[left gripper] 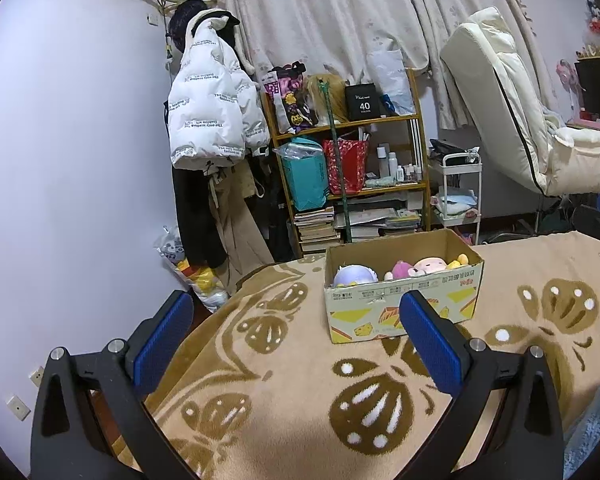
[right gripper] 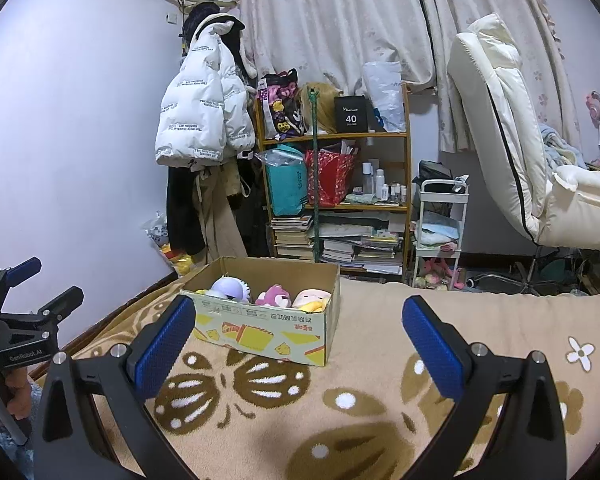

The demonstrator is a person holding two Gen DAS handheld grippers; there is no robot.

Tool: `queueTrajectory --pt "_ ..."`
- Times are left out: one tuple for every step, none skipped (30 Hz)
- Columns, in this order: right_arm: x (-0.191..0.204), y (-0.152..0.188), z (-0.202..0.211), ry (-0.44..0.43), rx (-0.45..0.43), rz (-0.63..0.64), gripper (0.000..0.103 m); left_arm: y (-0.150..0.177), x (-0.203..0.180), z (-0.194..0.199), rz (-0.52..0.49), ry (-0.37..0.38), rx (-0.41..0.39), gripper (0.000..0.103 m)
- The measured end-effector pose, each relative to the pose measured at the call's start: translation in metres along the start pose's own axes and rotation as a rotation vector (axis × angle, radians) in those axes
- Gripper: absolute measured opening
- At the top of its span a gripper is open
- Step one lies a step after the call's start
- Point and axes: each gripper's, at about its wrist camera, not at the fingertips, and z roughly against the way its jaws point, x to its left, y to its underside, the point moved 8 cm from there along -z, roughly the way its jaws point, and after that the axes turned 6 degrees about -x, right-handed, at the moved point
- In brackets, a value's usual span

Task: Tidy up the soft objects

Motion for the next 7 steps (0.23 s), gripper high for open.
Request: queueTrajectory --pt "-0.0001 0.0004 0.0002 0.001 0.001 0.001 0.103 0.0 0.0 0.0 0.001 0.001 0.001 0.102" --pt "0.0003 -0.0012 -0.0006 0.003 -0.001 -0.001 0.103 -0.0001 -0.0001 -0.0001 0.001 0.002 0.001 0.102" --pt "0.0003 0.0 0.0003 0.003 0.0 0.001 0.103 -0.0001 0.0 -0.0003 0.003 0.003 0.002 0.102" --pt "0.0004 -0.0013 -0.0005 0.001 -0.001 -0.003 0.103 -0.0003 0.0001 -0.0005 0.003 0.002 0.001 0.102" --pt "0.0005 -0.0015 -0.0006 0.001 -0.001 -0.003 0.103 -0.0003 0.0005 -0.0006 0.003 0.003 0.002 0.102" --pt "0.0003 -0.0017 -0.0007 0.002 -0.001 -0.003 0.103 -0.0002 0.0003 -0.0009 0.005 0.004 0.002 0.102" --pt "0.0001 -0.0004 0.0002 0.004 0.0 -0.002 0.103 -0.0002 0.0007 -0.0006 0.003 0.001 0.001 0.102"
